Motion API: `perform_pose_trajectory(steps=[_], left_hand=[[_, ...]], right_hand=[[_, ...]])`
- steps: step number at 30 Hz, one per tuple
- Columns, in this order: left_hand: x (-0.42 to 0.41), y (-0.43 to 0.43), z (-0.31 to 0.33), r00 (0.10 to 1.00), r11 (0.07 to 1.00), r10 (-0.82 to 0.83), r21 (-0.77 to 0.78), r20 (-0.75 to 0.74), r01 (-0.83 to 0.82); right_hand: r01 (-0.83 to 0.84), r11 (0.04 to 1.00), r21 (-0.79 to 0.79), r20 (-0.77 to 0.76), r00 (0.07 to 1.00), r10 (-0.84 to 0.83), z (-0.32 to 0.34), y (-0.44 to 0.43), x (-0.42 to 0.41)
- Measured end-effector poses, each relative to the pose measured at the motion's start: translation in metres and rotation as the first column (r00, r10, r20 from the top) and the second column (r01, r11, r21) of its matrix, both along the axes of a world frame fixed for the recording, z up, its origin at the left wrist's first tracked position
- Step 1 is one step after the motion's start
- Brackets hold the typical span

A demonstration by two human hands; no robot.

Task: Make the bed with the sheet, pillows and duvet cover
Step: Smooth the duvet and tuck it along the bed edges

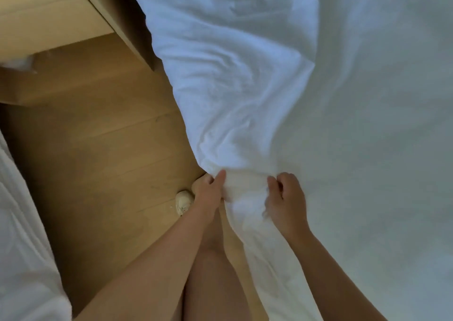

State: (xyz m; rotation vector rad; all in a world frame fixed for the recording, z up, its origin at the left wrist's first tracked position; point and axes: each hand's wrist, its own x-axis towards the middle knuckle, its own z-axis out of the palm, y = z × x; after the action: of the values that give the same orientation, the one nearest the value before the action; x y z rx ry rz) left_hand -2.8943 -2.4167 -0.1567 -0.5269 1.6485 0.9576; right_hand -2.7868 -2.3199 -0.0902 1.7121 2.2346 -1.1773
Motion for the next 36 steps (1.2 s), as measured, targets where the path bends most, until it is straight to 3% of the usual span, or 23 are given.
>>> perform_pose_trajectory(steps=[3,6,8,10,12,15,17,20,21,23,25,28,31,33,35,36], left_hand=[[0.004,0.0,0.015,0.968,0.989,-0.148,-0.011,-0.205,0.149],[0.008,-0.005,0.041,0.941,0.982,-0.094,0.123,-0.326,0.14],[0.011,-0.009,0.059,0.922,0.945,-0.06,0.275,-0.382,0.175],[0.016,-0.006,0.069,0.926,0.89,-0.104,0.381,-0.364,0.249],[0.017,-0.001,0.067,0.928,0.875,-0.156,0.39,-0.338,0.289],[0.011,0.002,0.041,0.933,0.959,-0.178,0.158,-0.314,0.236],[0.009,-0.003,0.021,0.968,0.989,-0.145,0.008,-0.203,0.15],[0.009,-0.009,0.002,0.99,0.98,0.124,0.15,0.067,-0.133],[0.012,-0.009,-0.002,0.989,0.968,0.118,0.212,0.084,-0.134],[0.015,-0.008,-0.001,0.989,0.985,-0.053,0.157,-0.135,0.074],[0.018,-0.015,0.007,0.893,0.967,-0.243,-0.017,-0.38,0.255],[0.022,-0.035,0.03,0.802,0.948,-0.308,-0.093,-0.511,0.305],[0.03,-0.045,0.044,0.808,0.939,-0.315,-0.036,-0.498,0.343],[0.033,-0.04,0.046,0.868,0.939,-0.283,0.068,-0.408,0.338],[0.028,-0.031,0.042,0.913,0.933,-0.286,0.134,-0.289,0.335],[0.025,-0.027,0.038,0.936,0.937,-0.275,0.156,-0.218,0.312]], right_hand=[[0.086,0.987,0.135,-0.136,0.988,-0.068,0.019,-0.006,0.004],[0.242,0.95,0.198,-0.185,0.961,-0.206,0.033,-0.004,0.001],[0.466,0.869,0.166,-0.24,0.874,-0.423,0.037,0.006,-0.002],[0.659,0.748,0.079,-0.306,0.73,-0.611,0.037,0.018,-0.004],[0.733,0.678,0.055,-0.334,0.653,-0.679,0.036,0.031,-0.004],[0.667,0.727,0.165,-0.29,0.737,-0.61,0.034,0.046,-0.003],[0.616,0.747,0.249,-0.248,0.786,-0.566,0.034,0.055,-0.003],[0.474,0.755,0.453,-0.217,0.88,-0.423,0.045,0.074,0.001],[0.406,0.746,0.528,-0.211,0.914,-0.348,0.051,0.079,0.004],[0.311,0.725,0.614,-0.208,0.95,-0.232,0.059,0.083,0.009],[0.246,0.755,0.607,-0.15,0.969,-0.195,0.057,0.08,0.013],[0.128,0.882,0.454,0.012,0.989,-0.15,0.045,0.062,0.012],[-0.145,0.953,0.265,0.267,0.961,0.072,0.032,0.04,0.005],[-0.309,0.93,0.201,0.392,0.895,0.213,0.024,0.035,0.006],[-0.278,0.909,0.312,0.358,0.92,0.159,0.022,0.045,0.006],[-0.183,0.909,0.374,0.284,0.956,0.076,0.023,0.052,0.005]])
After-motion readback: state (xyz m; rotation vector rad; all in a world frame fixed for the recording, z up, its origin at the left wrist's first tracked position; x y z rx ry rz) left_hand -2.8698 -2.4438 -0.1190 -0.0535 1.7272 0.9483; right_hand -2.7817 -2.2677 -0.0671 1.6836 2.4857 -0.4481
